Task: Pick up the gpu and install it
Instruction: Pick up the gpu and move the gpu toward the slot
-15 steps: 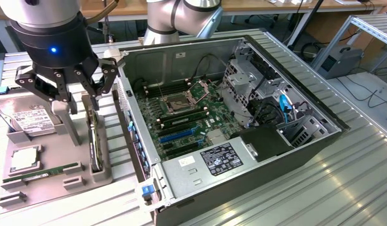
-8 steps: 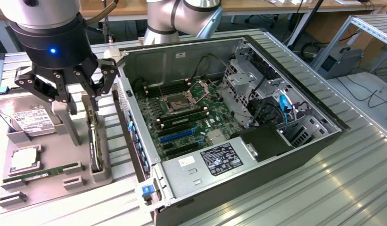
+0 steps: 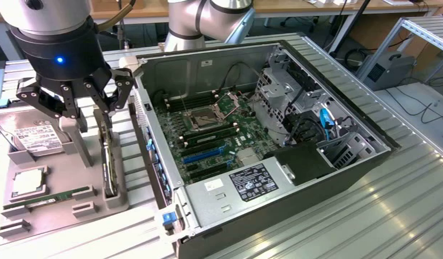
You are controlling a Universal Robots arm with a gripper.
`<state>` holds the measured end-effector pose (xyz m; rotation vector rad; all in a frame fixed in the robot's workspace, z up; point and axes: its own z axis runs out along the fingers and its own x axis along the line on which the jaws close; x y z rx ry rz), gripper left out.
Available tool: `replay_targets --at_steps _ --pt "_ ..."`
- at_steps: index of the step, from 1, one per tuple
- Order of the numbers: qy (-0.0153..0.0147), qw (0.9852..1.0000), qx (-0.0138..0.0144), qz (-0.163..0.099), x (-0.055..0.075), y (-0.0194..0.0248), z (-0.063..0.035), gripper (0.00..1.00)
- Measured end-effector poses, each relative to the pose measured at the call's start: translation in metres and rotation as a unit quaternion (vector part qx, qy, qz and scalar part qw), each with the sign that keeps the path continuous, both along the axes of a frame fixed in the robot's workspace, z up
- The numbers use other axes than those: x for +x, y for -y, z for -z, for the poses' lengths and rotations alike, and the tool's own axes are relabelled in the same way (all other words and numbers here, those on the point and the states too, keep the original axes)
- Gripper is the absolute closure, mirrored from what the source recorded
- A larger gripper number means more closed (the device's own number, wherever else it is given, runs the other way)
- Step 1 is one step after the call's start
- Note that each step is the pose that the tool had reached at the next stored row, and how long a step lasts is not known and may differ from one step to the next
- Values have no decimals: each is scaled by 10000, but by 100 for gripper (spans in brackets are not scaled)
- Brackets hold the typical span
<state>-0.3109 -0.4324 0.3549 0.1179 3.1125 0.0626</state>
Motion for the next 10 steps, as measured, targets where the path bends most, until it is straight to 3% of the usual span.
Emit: replay_targets --at_steps 10 --pt "0 10000 0 0 -15 0 22 58"
